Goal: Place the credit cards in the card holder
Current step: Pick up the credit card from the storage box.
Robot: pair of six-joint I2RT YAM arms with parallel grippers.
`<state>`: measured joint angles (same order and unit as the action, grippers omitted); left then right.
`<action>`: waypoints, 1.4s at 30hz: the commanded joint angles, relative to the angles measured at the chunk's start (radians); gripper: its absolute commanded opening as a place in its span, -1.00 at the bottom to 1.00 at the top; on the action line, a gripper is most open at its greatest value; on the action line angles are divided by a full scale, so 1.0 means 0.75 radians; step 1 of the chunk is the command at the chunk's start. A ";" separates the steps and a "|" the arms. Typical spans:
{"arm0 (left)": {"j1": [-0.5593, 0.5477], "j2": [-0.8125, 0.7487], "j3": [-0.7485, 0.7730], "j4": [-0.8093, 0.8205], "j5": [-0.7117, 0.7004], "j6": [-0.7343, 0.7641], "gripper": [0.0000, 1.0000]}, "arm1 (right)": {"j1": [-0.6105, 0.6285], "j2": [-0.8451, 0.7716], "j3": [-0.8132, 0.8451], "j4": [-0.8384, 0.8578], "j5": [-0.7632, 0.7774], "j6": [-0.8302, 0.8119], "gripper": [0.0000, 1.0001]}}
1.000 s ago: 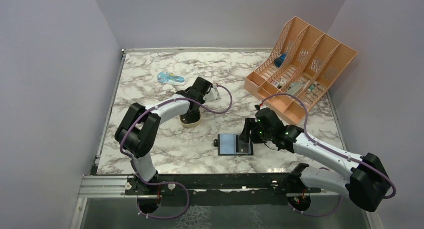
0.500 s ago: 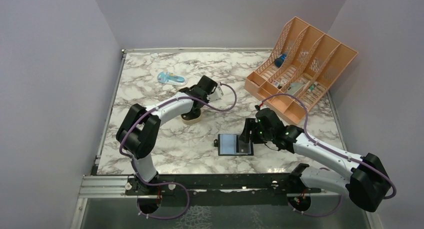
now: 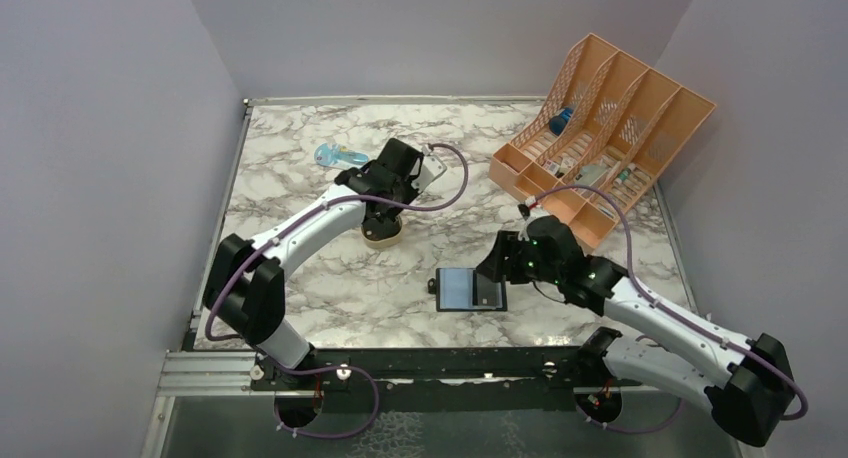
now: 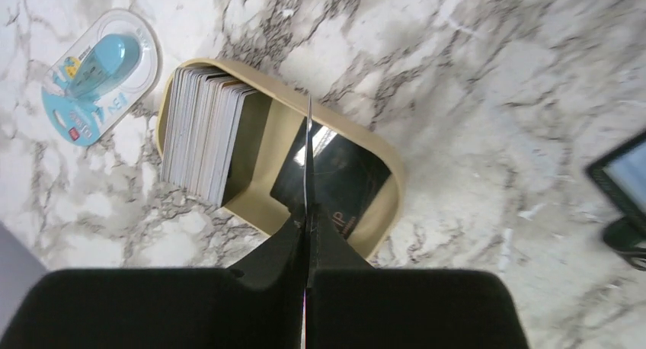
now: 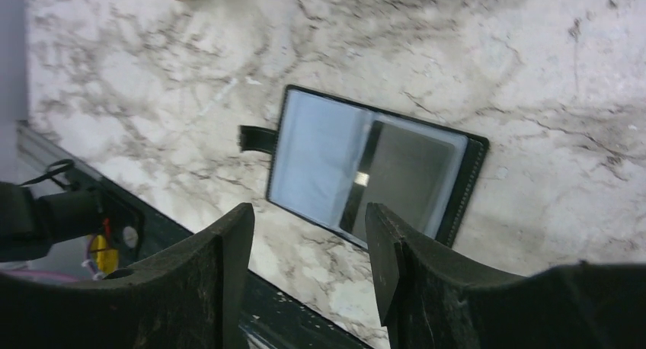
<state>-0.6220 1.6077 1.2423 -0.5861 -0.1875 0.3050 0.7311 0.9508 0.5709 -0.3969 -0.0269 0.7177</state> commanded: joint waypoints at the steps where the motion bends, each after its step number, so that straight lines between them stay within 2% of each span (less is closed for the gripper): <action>1: -0.001 -0.135 0.000 -0.010 0.324 -0.219 -1.00 | 0.005 -0.154 -0.033 0.183 -0.119 0.025 0.11; 6: 0.003 -0.229 -0.086 0.090 0.651 -0.415 -1.00 | 0.005 -0.335 -0.064 0.285 -0.162 0.133 0.06; 8: 0.003 -0.275 -0.139 0.170 0.779 -0.501 -1.00 | 0.005 -0.381 -0.099 0.390 -0.220 0.144 0.03; 11: 0.008 -0.360 -0.233 0.329 0.939 -0.643 -1.00 | 0.005 -0.395 -0.103 0.435 -0.251 0.168 -0.19; 14: 0.015 -0.429 -0.310 0.483 1.092 -0.776 -1.00 | 0.004 -0.384 -0.081 0.410 -0.240 0.183 -0.29; 18: 0.020 -0.483 -0.418 0.690 1.302 -0.961 -1.00 | 0.005 -0.359 -0.096 0.441 -0.257 0.186 -0.27; 22: 0.024 -0.513 -0.509 0.882 1.451 -1.103 -1.00 | 0.005 -0.319 -0.096 0.470 -0.289 0.169 -0.09; 28: 0.023 -0.546 -0.624 1.091 1.565 -1.241 -1.00 | 0.005 -0.291 -0.115 0.548 -0.337 0.167 -0.03; 30: 0.023 -0.546 -0.660 1.180 1.595 -1.312 -1.00 | 0.005 -0.284 -0.128 0.590 -0.360 0.165 -0.06; 35: 0.023 -0.554 -0.698 1.225 1.597 -1.352 -1.00 | 0.005 -0.261 -0.145 0.648 -0.402 0.177 -0.24; 37: 0.024 -0.561 -0.708 1.233 1.595 -1.360 -1.00 | 0.005 -0.257 -0.152 0.665 -0.418 0.176 -0.36; 39: 0.023 -0.566 -0.715 1.234 1.586 -1.368 -0.98 | 0.005 -0.257 -0.160 0.685 -0.436 0.176 -0.58; 42: 0.023 -0.564 -0.728 1.233 1.557 -1.384 -0.69 | 0.005 -0.267 -0.178 0.712 -0.446 0.180 -0.88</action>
<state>-0.6086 1.2110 0.7147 0.2817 0.9619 -0.6998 0.7311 0.7582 0.4580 0.0681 -0.3172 0.8539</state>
